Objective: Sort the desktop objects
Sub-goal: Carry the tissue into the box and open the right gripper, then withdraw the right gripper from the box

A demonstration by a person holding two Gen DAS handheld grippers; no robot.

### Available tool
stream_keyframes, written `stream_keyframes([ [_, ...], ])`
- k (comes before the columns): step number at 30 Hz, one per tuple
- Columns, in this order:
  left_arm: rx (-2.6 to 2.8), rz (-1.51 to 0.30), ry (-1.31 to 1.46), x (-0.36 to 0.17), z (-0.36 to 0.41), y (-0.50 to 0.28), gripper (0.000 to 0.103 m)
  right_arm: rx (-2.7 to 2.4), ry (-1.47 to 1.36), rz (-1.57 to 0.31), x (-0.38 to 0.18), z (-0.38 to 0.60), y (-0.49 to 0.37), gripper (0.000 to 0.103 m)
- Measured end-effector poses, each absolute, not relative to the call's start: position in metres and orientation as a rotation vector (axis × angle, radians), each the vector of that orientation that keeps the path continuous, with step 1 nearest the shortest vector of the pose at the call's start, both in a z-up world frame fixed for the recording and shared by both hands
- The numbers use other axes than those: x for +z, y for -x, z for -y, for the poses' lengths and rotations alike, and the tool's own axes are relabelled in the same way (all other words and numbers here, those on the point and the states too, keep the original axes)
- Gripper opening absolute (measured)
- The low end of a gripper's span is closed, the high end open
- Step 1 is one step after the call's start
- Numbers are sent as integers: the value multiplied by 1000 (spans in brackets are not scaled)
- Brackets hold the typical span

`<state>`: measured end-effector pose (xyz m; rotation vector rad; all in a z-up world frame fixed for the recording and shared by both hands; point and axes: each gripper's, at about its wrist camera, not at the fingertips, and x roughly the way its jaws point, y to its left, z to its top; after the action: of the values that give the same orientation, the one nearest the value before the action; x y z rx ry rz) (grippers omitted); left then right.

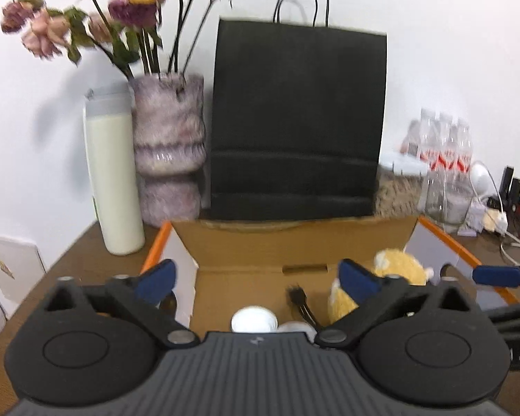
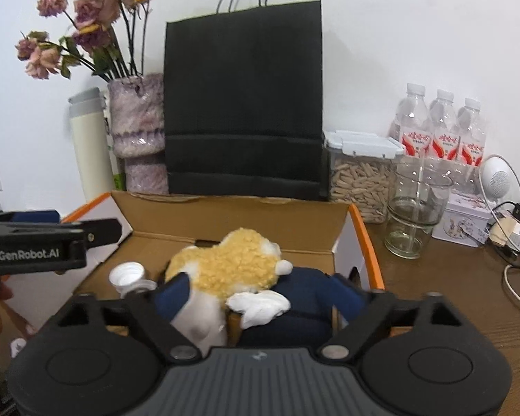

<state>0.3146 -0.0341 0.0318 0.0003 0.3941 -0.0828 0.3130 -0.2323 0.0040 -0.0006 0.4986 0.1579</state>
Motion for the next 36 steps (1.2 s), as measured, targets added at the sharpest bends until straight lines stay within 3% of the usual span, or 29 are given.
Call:
stream_keyframes([
  [3,-83,-390,-8,33,36,-315,103,168,4,-495,4,230,-312,100],
  [8,-74,-391,5,33,34,-315,103,164,13,-491,5,228,-310,102],
  [36,-21,-253,43,54,13,-248,103,149,71,-417,20,224,-259,103],
])
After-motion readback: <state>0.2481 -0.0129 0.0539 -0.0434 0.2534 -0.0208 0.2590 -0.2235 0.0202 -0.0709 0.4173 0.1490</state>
